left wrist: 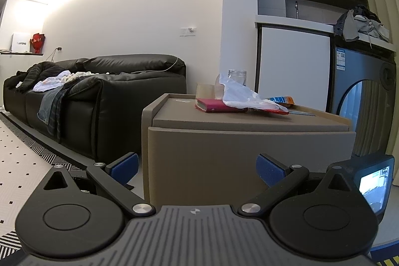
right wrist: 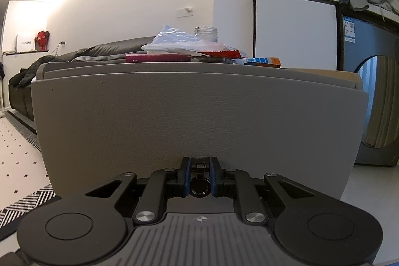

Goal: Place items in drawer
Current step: 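Pull the drawer handle outward with the right gripper to open the drawer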

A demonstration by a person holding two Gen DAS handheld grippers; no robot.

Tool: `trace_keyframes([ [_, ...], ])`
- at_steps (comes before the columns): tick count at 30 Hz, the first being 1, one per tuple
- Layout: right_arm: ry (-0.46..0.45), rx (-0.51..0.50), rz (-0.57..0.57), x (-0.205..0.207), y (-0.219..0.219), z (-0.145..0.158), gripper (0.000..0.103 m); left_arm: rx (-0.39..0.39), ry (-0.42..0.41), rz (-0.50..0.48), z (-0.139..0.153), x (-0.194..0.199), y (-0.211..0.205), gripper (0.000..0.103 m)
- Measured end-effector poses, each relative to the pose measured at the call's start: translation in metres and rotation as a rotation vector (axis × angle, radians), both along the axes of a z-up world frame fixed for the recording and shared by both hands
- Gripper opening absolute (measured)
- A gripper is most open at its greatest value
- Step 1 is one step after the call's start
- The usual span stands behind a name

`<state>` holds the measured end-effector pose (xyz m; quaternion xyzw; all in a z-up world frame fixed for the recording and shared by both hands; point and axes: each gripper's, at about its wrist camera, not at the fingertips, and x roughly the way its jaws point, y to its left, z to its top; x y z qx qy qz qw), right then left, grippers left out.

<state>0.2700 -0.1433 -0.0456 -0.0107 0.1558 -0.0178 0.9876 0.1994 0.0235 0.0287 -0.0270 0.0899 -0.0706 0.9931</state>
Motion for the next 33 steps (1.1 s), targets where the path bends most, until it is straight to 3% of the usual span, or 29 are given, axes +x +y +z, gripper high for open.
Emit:
trace_keyframes([
  [33,0.006,-0.002,0.002,-0.053,0.004,0.004,0.017,0.005,-0.061,-0.013,0.017,-0.022,0.001,0.103],
])
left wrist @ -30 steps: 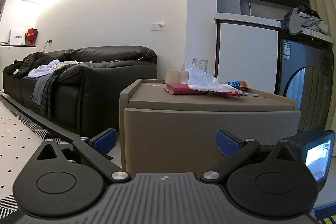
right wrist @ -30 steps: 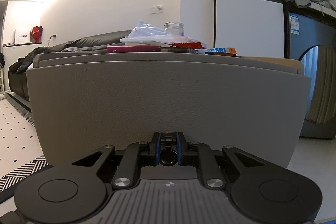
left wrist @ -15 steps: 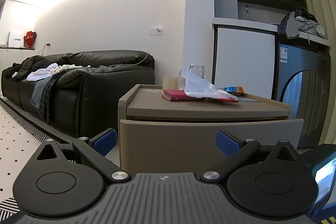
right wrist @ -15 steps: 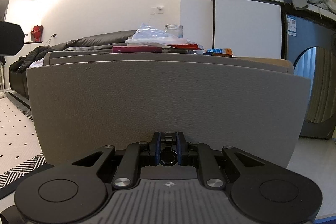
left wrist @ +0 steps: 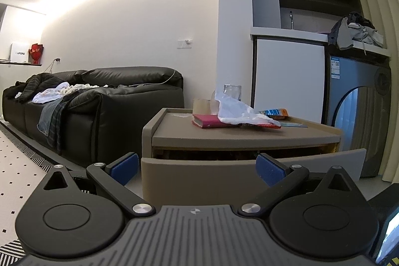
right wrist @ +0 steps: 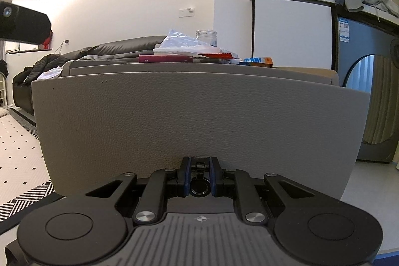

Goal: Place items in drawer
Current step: 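Pull the drawer handle outward with the right gripper to open the drawer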

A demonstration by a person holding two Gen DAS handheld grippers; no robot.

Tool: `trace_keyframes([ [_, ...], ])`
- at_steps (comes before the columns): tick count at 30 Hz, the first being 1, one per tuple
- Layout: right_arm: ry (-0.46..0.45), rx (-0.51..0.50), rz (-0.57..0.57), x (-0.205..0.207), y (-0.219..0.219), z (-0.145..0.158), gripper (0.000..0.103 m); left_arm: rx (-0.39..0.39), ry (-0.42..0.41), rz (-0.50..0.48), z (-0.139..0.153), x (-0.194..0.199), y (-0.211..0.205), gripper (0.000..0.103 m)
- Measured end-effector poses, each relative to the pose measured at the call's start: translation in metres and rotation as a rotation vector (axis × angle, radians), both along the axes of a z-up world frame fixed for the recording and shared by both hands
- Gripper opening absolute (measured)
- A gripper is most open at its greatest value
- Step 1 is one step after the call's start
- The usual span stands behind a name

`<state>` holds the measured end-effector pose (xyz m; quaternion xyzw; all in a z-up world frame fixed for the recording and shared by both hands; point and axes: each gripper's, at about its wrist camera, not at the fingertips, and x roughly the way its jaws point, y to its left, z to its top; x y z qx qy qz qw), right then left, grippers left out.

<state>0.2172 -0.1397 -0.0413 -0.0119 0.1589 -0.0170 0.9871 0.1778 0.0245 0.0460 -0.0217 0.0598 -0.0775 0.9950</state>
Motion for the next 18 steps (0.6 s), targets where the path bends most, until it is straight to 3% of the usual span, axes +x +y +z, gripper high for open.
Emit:
trace_keyframes([
  [18,0.007,0.016,0.001,-0.027,0.001,0.001,0.017,-0.003,-0.007,-0.034,0.004,-0.006,-0.002,0.103],
])
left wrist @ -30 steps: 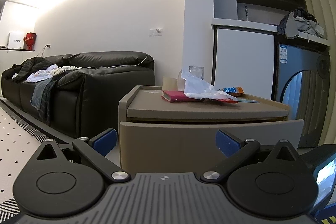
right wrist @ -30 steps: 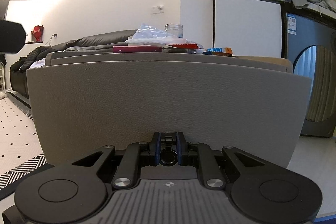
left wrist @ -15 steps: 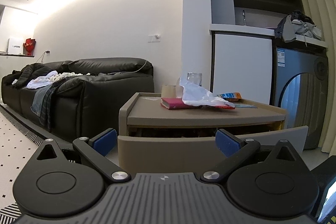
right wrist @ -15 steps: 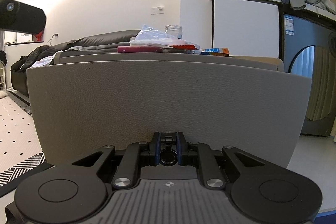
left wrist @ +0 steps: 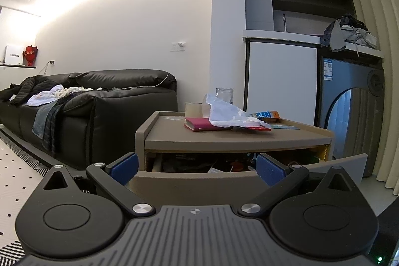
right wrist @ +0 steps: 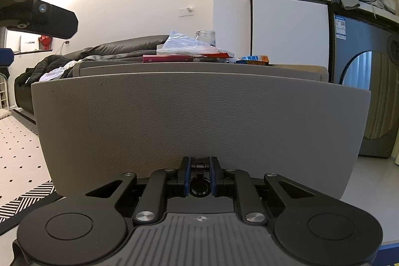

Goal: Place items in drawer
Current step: 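Pull the drawer handle outward with the right gripper to open the drawer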

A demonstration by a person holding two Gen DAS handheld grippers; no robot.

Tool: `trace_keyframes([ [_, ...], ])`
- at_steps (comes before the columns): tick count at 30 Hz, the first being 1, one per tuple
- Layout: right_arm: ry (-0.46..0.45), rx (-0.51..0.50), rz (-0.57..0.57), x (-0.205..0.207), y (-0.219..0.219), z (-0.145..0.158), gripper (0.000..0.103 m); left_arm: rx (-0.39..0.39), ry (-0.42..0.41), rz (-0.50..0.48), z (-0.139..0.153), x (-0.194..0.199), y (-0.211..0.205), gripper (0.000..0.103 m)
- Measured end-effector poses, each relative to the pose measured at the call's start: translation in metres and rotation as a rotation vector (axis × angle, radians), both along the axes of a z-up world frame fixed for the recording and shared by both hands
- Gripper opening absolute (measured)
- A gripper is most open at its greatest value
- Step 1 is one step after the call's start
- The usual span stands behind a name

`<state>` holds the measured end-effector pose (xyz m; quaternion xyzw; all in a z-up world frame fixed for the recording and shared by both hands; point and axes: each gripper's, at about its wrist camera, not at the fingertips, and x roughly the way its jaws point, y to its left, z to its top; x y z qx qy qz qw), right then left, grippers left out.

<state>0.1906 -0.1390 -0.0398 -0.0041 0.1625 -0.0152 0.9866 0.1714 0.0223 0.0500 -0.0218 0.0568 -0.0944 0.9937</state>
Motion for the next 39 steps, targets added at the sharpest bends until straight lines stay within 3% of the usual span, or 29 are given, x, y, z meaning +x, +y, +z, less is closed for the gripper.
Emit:
trace_keyframes([
  [39,0.005,0.022,0.006,-0.026,0.0,0.002,0.017,-0.003,0.016,-0.038,0.002,-0.005,-0.003,0.103],
])
